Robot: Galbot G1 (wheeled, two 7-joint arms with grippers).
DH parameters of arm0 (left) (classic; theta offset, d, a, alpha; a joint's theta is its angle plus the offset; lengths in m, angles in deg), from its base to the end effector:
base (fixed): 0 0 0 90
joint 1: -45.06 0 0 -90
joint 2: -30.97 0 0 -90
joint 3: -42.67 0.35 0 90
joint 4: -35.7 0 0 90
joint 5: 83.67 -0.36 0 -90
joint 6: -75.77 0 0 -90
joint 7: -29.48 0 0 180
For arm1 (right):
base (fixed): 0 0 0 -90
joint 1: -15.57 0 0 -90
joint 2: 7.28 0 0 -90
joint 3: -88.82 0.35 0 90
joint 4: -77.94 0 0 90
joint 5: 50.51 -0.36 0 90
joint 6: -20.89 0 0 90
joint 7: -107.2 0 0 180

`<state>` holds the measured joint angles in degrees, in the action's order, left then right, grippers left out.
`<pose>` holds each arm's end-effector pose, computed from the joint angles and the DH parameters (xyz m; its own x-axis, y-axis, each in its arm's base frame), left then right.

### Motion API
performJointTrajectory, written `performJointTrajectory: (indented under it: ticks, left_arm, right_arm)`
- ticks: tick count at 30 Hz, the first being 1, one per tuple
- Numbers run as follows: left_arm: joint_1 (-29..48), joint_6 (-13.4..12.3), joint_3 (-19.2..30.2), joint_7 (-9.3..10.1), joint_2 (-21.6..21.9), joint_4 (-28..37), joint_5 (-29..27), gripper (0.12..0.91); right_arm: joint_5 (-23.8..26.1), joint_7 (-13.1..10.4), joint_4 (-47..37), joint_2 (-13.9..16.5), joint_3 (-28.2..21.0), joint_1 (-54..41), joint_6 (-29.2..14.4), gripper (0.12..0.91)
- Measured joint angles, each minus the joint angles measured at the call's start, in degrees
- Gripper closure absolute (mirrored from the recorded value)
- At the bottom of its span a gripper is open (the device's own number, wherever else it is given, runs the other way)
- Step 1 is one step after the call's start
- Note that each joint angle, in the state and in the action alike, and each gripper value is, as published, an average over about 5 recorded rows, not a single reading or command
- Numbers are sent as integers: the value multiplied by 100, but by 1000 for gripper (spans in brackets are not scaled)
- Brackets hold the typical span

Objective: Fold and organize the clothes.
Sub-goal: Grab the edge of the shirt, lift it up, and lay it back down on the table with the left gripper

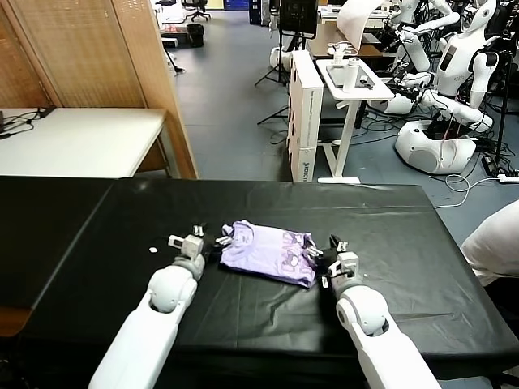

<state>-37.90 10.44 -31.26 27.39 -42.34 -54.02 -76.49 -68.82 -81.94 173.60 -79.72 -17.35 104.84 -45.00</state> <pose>0.3881 0.0056 -0.3204 -0.9003 0.2027 0.3853 0.2861 0.9425 0.1726 0.3482 0.0002 -0.3255 -0.9140 -0.1242 0.3862 -0.1512 0.9877 -0.0400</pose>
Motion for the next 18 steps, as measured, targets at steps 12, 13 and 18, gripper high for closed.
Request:
performJointTrajectory:
  ticks: [12, 13, 18]
  left_arm:
    - [-208, -679, -211, 10, 105, -416, 533, 123]
    - [-234, -798, -242, 13, 126, -488, 625, 123]
    - [-418, -1151, -409, 71, 188, -902, 957, 123]
  right_arm:
    - [-459, 263, 451, 56, 101, 228, -868, 118]
    - [-481, 281, 521, 76, 123, 263, -929, 118]
    - [-628, 383, 956, 207, 266, 506, -1111, 118]
